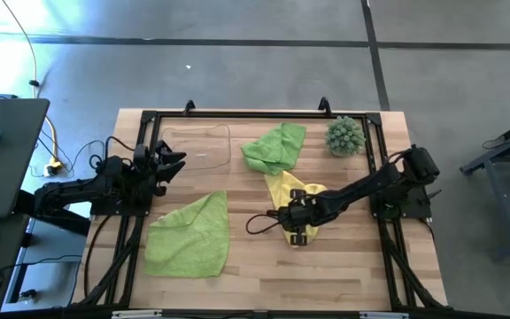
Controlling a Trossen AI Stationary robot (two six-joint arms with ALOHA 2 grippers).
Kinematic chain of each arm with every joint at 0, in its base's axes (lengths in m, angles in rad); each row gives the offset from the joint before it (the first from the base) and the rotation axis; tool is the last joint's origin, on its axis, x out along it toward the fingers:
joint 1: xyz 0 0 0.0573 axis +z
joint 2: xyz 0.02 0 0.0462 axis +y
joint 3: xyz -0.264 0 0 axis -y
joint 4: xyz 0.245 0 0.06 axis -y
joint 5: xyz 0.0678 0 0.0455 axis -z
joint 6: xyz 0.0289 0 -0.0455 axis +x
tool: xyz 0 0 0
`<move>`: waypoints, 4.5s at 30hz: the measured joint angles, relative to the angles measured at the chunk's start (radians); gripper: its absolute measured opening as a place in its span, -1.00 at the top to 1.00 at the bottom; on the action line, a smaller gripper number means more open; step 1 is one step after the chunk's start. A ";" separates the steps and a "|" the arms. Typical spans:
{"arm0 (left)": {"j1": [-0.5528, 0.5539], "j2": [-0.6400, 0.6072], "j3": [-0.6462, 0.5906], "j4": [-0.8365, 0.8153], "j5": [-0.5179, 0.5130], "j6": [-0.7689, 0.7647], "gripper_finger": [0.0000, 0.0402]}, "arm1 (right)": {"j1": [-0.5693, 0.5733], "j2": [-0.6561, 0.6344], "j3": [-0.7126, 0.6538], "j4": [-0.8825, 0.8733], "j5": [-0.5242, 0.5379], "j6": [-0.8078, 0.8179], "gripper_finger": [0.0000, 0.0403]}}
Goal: Roll microfiber towels into tight, uniform cylinder then place into a basket
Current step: Fold the yellow towel
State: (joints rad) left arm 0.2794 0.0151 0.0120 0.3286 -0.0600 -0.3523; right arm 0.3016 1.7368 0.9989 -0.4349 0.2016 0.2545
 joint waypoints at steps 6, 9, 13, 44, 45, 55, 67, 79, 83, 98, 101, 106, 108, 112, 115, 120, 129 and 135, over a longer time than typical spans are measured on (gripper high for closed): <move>0.000 0.000 0.000 -0.022 0.001 -0.001 0.23 | 0.000 0.023 0.000 0.046 -0.011 0.007 0.26; 0.000 0.003 0.000 -0.025 0.003 -0.002 0.23 | 0.000 0.049 0.000 0.053 -0.013 0.007 0.26; 0.000 0.005 0.001 -0.026 0.003 -0.003 0.23 | 0.000 0.066 0.000 0.052 -0.010 -0.006 0.26; 0.000 0.005 0.001 -0.026 0.004 -0.003 0.23 | -0.034 0.065 0.000 0.046 0.032 0.037 0.45; 0.000 0.005 0.001 -0.026 0.003 -0.002 0.23 | -0.032 0.065 0.000 0.041 0.032 0.038 0.47; -0.001 0.005 0.001 -0.037 0.004 0.059 0.23 | -0.033 0.065 0.000 0.019 0.031 0.055 0.97; -0.001 0.007 0.000 0.024 0.065 0.162 0.26 | 0.011 -0.060 0.109 -0.098 0.111 0.035 1.00; -0.136 0.119 0.000 0.143 0.084 0.324 0.39 | 0.069 -0.173 0.235 -0.139 0.123 0.105 1.00; -0.185 0.196 0.003 0.218 0.035 0.394 0.33 | 0.080 -0.174 0.276 -0.156 0.121 0.105 1.00; -0.310 0.616 0.222 0.221 0.014 0.555 0.16 | 0.087 -0.173 0.465 -0.244 0.121 0.033 1.00; -0.326 0.720 0.291 0.221 0.014 0.597 0.16 | 0.087 -0.173 0.507 -0.276 0.121 0.015 1.00; -0.342 0.904 0.392 0.220 0.014 0.588 0.16 | 0.087 -0.173 0.563 -0.314 0.132 0.002 1.00; -0.348 0.982 0.423 0.221 0.014 0.552 0.16 | 0.087 -0.173 0.573 -0.322 0.144 0.002 1.00; -0.355 1.134 0.455 0.218 0.006 0.500 0.16 | 0.087 -0.173 0.576 -0.333 0.171 0.002 1.00; -0.370 1.230 0.467 0.226 -0.049 0.480 0.18 | 0.081 -0.173 0.576 -0.354 0.177 0.030 1.00; -0.401 1.360 0.473 0.294 -0.078 0.444 0.22 | 0.071 -0.173 0.576 -0.404 0.216 0.091 1.00; -0.414 1.576 0.473 0.445 -0.136 0.381 0.23 | 0.072 -0.173 0.576 -0.448 0.272 0.100 1.00; -0.422 1.691 0.486 0.499 -0.140 0.376 0.23 | 0.071 -0.173 0.576 -0.449 0.272 0.108 1.00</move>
State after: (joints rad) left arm -0.1424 1.7064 0.4981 0.8276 -0.2001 0.0234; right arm 0.3729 1.5639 1.5753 -0.8836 0.4732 0.3626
